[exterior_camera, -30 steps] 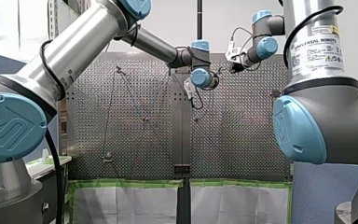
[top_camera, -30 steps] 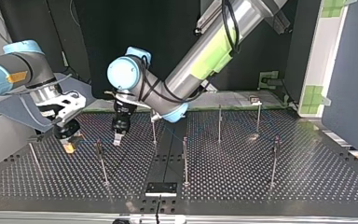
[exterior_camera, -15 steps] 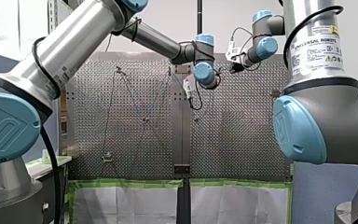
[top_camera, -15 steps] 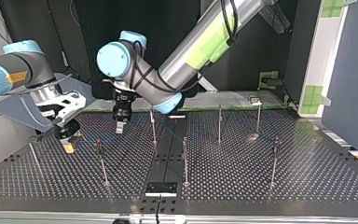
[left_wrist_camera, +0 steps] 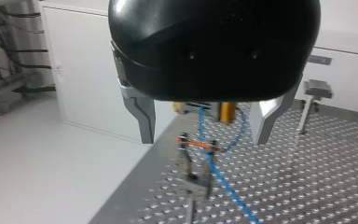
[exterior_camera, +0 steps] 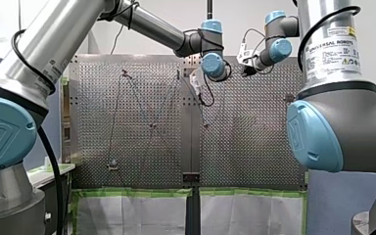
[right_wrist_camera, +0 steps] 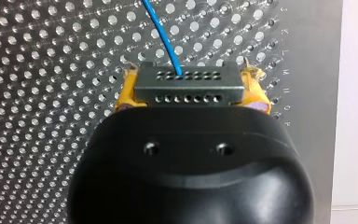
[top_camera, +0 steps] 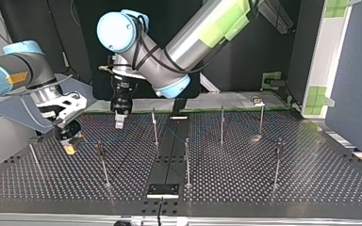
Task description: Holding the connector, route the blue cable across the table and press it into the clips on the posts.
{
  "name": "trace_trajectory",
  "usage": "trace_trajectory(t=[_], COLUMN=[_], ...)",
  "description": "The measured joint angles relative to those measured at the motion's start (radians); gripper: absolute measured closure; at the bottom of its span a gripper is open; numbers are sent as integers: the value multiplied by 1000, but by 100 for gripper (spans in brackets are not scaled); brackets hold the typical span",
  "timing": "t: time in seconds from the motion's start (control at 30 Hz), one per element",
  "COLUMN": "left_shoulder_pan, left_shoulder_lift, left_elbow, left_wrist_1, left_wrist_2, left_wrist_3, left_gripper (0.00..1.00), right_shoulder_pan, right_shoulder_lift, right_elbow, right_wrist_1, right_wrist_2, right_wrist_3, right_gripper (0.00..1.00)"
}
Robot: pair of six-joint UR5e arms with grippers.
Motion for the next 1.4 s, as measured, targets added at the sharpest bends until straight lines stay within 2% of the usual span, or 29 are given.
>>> trace_trajectory(t=[0.33, 0.67, 0.77, 1.13, 1.4], left_shoulder_pan=[19, 46, 49, 50, 51], left_shoulder_lift=[89, 182, 208, 294, 366], left_elbow=[-89, -182, -208, -295, -366], left_wrist_1=[89, 182, 208, 294, 366], left_wrist_2=[-49, -137, -151, -159, -157], left_wrist_3=[5, 58, 77, 105, 152], left_gripper=[0, 0, 0, 0, 0], right_shoulder_pan=[0, 0, 0, 0, 0], right_shoulder_lift=[0, 0, 0, 0, 0], right_elbow=[0, 0, 0, 0, 0], right_wrist_1=[0, 0, 0, 0, 0], right_wrist_2=[0, 0, 0, 0, 0], right_wrist_3=[0, 0, 0, 0, 0], right_gripper=[100, 100, 100, 100, 100])
